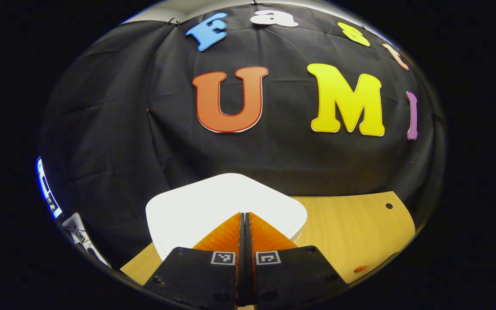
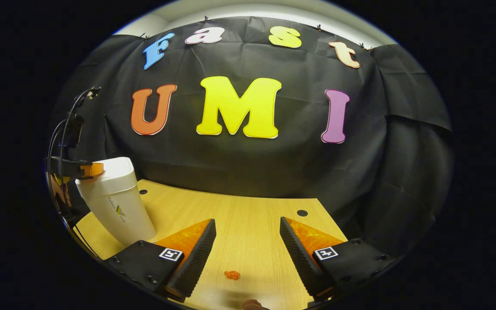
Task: Press the lid of the desktop garbage bin to open it, pick up the crumpled paper on the desktop and throw it into the bin, then pick up the pop can on the desktop and drop it into the bin, and finally close the garbage bin lid.
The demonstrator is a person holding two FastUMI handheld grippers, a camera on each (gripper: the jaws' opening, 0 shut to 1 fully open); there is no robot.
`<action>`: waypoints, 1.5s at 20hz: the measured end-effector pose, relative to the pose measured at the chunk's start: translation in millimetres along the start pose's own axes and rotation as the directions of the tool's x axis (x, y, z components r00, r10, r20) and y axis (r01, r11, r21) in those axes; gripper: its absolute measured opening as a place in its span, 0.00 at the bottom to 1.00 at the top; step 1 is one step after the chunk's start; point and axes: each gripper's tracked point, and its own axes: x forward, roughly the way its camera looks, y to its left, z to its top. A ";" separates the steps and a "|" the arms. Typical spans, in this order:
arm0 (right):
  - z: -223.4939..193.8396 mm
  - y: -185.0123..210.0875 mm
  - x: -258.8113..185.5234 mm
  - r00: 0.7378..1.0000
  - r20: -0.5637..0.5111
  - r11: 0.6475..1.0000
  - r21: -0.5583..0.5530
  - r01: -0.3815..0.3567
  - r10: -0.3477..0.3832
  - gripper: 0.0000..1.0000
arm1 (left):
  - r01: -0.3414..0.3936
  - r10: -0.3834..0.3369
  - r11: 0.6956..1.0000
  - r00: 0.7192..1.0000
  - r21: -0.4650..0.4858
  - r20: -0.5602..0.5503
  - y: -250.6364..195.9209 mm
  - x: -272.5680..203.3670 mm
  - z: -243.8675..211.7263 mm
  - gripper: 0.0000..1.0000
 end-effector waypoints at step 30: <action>-77.6 -76.5 -31.0 0.957 -0.142 0.968 0.024 -0.251 0.252 0.94 | -0.048 0.047 0.999 0.994 0.002 0.094 -115.9 -169.7 -29.2 0.98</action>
